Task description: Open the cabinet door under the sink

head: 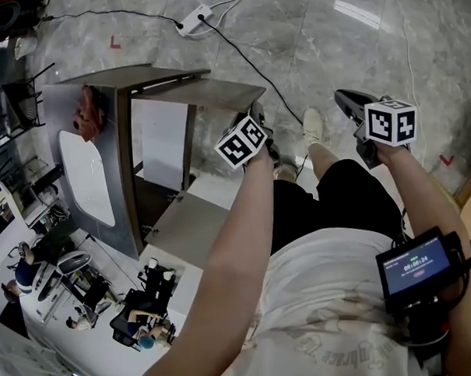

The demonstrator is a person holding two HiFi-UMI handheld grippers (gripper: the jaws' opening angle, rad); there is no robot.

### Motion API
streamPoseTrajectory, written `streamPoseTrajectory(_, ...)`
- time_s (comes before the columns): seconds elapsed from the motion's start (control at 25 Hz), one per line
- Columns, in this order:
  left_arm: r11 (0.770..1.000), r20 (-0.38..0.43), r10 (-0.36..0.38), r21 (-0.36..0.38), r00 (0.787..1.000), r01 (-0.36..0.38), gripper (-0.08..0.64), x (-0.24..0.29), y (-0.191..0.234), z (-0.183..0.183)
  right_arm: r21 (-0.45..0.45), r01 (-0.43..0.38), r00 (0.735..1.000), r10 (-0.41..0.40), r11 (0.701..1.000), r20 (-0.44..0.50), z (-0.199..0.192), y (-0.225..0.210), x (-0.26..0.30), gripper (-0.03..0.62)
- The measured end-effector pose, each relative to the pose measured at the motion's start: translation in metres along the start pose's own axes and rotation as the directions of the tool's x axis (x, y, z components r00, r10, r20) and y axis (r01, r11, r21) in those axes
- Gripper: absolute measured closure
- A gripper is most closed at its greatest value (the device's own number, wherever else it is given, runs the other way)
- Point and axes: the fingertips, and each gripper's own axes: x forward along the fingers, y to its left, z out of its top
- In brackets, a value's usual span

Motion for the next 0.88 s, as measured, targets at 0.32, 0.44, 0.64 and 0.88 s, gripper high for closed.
streamPoseTrajectory(0.32,0.995,0.044,-0.094,0.047,0.995,0.092,0.373,-0.048,-0.005,-0.010,-0.125,-0.067,0.997,0.061,0.990,-0.052,0.015,0.040,0.016,0.572)
streamPoseTrajectory(0.44,0.990,0.109,-0.108,0.099,0.988,0.097,0.373,-0.077,0.002,-0.010,-0.215,-0.105,0.993,0.091,0.971,-0.075,0.023,0.067,0.029,0.572)
streamPoseTrajectory(0.64,0.983,0.140,-0.096,0.170,0.985,0.072,0.380,-0.161,0.058,-0.035,-0.335,-0.152,0.983,0.109,0.930,-0.145,0.001,0.156,0.045,0.572)
streamPoseTrajectory(0.88,0.985,0.216,-0.071,0.169,0.974,0.034,0.472,-0.234,0.107,-0.051,-0.421,-0.231,0.966,0.155,0.877,-0.208,-0.030,0.232,0.056,0.572)
